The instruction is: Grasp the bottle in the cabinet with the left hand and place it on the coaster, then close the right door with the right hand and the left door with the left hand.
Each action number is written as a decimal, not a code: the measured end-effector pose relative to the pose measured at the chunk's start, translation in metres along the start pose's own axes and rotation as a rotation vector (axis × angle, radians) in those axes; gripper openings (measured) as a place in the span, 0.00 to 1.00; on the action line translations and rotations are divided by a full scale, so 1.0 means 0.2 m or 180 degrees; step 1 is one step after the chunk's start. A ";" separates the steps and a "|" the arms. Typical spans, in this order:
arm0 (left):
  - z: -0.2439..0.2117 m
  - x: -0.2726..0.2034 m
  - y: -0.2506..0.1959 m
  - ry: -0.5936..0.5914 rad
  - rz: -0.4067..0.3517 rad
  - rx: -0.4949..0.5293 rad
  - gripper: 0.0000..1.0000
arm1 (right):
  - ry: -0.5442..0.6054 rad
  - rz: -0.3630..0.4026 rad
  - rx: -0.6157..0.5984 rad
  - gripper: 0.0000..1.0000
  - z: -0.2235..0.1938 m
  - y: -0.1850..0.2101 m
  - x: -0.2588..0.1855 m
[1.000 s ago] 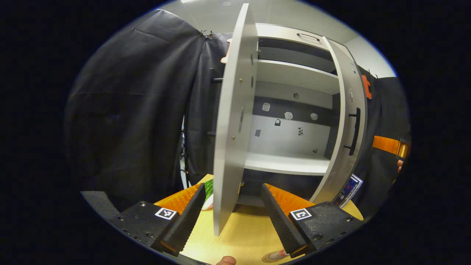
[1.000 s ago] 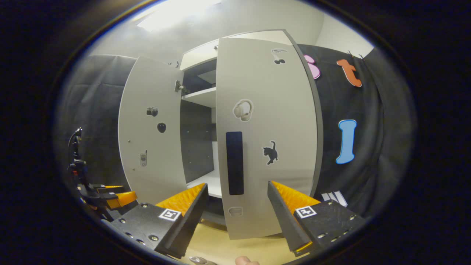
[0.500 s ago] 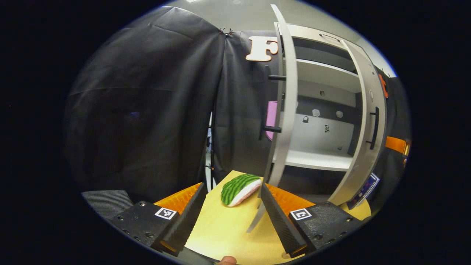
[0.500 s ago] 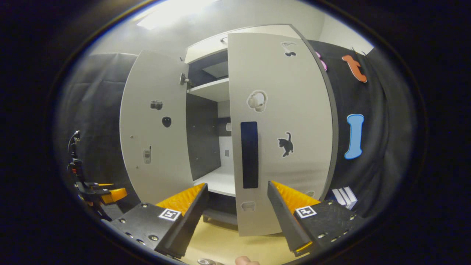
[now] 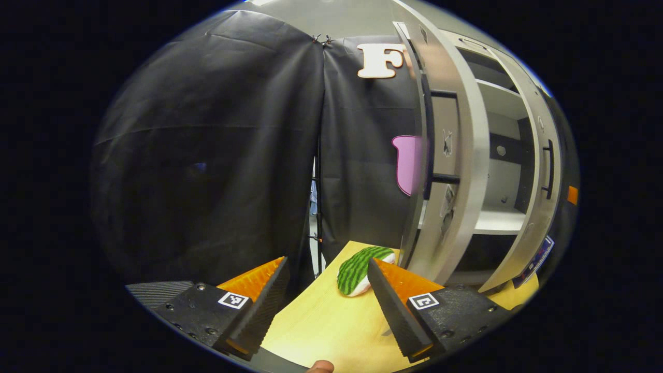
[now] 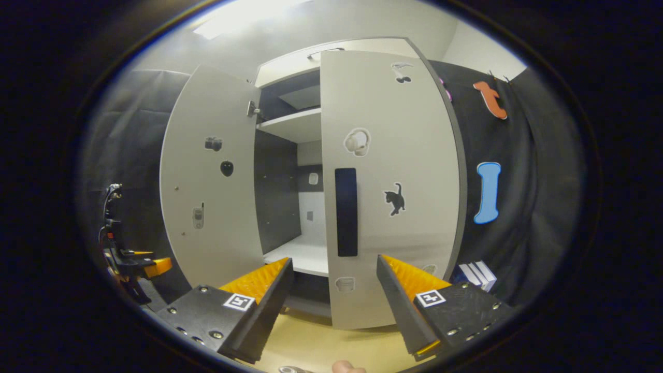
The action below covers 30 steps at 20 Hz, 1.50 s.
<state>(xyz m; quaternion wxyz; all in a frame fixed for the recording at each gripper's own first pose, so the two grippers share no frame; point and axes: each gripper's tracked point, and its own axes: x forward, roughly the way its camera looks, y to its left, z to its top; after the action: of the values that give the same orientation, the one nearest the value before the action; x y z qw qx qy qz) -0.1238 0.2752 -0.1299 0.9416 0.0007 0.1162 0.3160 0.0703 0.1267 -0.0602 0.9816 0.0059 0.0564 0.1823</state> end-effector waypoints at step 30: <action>-0.18 0.09 -0.85 0.0322 -0.1284 0.0093 0.93 | 0.0031 -0.0574 -0.0127 0.98 0.00 -0.41 -0.17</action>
<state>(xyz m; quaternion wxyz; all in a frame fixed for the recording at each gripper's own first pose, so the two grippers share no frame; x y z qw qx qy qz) -0.0163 0.1470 -0.1821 0.9787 -0.0247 0.1656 0.1190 0.0674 0.0371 -0.0592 0.9937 -0.0197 0.0578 0.0942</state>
